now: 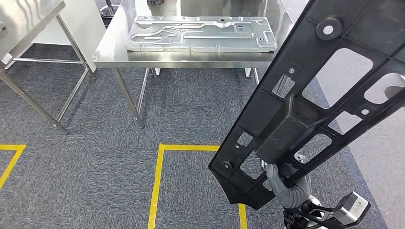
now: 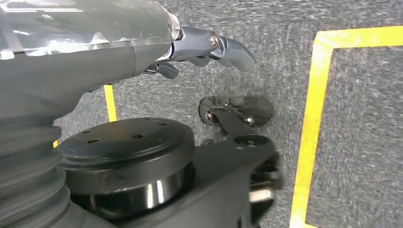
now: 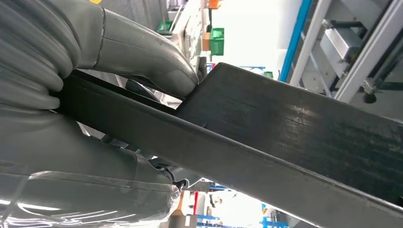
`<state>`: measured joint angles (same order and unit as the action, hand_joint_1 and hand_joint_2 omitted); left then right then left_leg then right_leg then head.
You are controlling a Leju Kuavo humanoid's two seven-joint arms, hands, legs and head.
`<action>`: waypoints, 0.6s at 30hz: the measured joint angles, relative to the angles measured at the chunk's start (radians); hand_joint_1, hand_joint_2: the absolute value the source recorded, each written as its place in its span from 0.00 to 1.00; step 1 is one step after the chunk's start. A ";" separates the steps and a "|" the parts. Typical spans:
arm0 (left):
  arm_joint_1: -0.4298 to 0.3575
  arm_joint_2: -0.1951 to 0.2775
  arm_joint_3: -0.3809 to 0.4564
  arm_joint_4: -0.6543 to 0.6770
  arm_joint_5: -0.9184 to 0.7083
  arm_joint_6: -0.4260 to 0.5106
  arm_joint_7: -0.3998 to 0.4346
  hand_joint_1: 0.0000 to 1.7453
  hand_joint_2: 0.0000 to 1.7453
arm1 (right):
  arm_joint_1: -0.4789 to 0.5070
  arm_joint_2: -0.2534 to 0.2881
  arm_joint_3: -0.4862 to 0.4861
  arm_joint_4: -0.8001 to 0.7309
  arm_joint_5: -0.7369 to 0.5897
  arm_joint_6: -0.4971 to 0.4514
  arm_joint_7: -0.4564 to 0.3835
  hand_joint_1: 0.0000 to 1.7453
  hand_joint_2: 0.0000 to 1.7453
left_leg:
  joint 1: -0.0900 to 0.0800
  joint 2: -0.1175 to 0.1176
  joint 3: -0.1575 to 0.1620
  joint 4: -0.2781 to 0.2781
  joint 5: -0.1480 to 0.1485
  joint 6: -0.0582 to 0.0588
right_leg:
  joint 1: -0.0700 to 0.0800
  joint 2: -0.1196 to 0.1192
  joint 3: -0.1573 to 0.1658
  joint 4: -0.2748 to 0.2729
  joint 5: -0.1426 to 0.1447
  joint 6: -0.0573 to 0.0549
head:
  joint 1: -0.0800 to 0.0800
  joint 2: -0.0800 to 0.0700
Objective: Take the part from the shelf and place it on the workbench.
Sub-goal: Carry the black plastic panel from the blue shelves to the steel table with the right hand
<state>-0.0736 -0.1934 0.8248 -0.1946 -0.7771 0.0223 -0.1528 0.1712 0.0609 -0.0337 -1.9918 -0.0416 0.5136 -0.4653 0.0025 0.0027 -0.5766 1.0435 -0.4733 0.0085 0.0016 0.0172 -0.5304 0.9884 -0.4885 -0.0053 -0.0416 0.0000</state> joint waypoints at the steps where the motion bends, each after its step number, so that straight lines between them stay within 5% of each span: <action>1: -0.001 0.001 0.000 0.000 0.000 0.000 0.000 0.00 1.00 | -0.003 -0.002 0.000 0.000 0.002 0.000 0.000 0.98 1.00 | -0.002 -0.002 0.014 -0.029 0.000 0.006 | 0.001 0.001 0.002 -0.001 -0.004 0.005 | 0.000 0.000; 6: 0.001 0.000 0.002 0.000 0.002 -0.002 -0.003 0.00 1.00 | -0.020 -0.017 -0.004 0.000 0.037 -0.017 0.002 0.98 1.00 | 0.004 -0.001 0.044 -0.050 -0.013 0.032 | -0.002 -0.003 -0.020 0.071 -0.024 0.036 | 0.000 0.000; 9: 0.001 0.000 0.006 0.000 0.002 -0.003 -0.006 0.00 1.00 | -0.027 -0.029 -0.004 0.000 0.072 -0.034 0.005 0.98 1.00 | 0.006 0.000 0.062 -0.051 -0.027 0.035 | -0.011 -0.007 -0.138 0.253 -0.093 0.048 | 0.000 0.000; 11: 0.004 -0.001 0.008 0.000 0.001 -0.003 -0.007 0.00 1.00 | -0.027 -0.036 -0.004 0.000 0.078 -0.036 0.008 0.98 1.00 | 0.007 0.000 0.081 -0.051 -0.044 0.032 | -0.016 -0.010 -0.193 0.301 -0.096 0.053 | 0.000 0.000; 16: 0.007 -0.004 0.015 0.000 0.001 -0.005 -0.007 0.00 1.00 | -0.027 -0.048 -0.004 0.002 0.080 -0.039 0.010 0.98 1.00 | 0.008 0.001 0.145 -0.056 -0.098 0.012 | -0.012 -0.029 -0.139 0.053 0.085 0.042 | 0.001 0.000; 18: 0.004 -0.004 0.017 0.000 0.000 -0.009 -0.009 0.00 1.00 | -0.027 -0.051 -0.004 0.003 0.079 -0.040 0.009 0.98 1.00 | 0.007 0.004 0.159 -0.059 -0.105 -0.002 | -0.006 -0.028 -0.133 0.039 0.082 0.024 | 0.001 0.000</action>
<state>-0.0698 -0.1973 0.8416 -0.1948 -0.7769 0.0134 -0.1614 0.1437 0.0098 -0.0381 -1.9890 0.0377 0.4735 -0.4558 0.0090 0.0069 -0.4175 0.9842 -0.5779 0.0069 -0.0043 -0.0104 -0.6636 1.0278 -0.4068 0.0190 -0.0407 0.0000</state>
